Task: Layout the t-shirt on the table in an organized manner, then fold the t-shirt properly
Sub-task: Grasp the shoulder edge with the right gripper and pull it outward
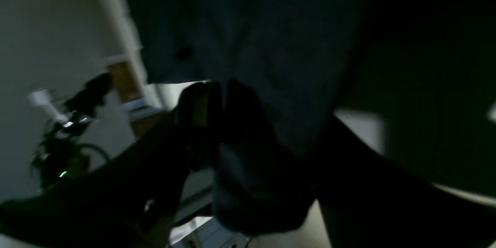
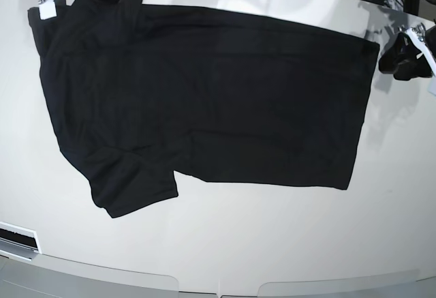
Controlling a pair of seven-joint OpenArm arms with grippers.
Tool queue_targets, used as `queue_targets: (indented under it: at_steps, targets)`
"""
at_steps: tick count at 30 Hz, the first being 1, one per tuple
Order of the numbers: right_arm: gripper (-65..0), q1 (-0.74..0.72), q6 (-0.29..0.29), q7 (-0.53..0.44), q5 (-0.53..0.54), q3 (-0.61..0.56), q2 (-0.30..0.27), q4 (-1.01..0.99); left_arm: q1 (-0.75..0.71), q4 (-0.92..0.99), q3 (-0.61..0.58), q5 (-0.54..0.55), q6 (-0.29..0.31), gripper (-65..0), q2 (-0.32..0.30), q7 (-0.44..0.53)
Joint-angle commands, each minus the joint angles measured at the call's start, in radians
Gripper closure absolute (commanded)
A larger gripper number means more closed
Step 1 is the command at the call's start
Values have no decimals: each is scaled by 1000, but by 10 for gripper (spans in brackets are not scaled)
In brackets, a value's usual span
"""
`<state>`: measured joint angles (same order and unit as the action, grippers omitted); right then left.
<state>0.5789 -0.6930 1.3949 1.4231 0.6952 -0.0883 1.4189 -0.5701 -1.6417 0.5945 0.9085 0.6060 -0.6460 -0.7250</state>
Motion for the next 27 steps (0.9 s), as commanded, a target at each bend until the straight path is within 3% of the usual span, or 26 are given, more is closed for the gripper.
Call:
queue_targets:
  at_steps: [1,2,5,6,12,27]
  targets:
    - [-265,8,-5,1,42,6,-16,13,3,-11,8,19,3,-299,-19,21]
    - [-241,8,-5,1,56,6,-19,13,3,-11,8,19,3,-299,-19,21]
    - [-33,8,-5,1,60,6,-32,16,3,-11,8,19,3,-299,-19,21]
    - [0,8,-5,1,60,6,-37,20,3,-11,8,19,3,-299,-19,21]
    - [0,3,-5,1,60,6,-63,88,3,-11,8,20,3,-299,-19,21]
    - [0,-143,-5,1,60,6,-64,191,3,-11,8,19,3,-299,-19,21]
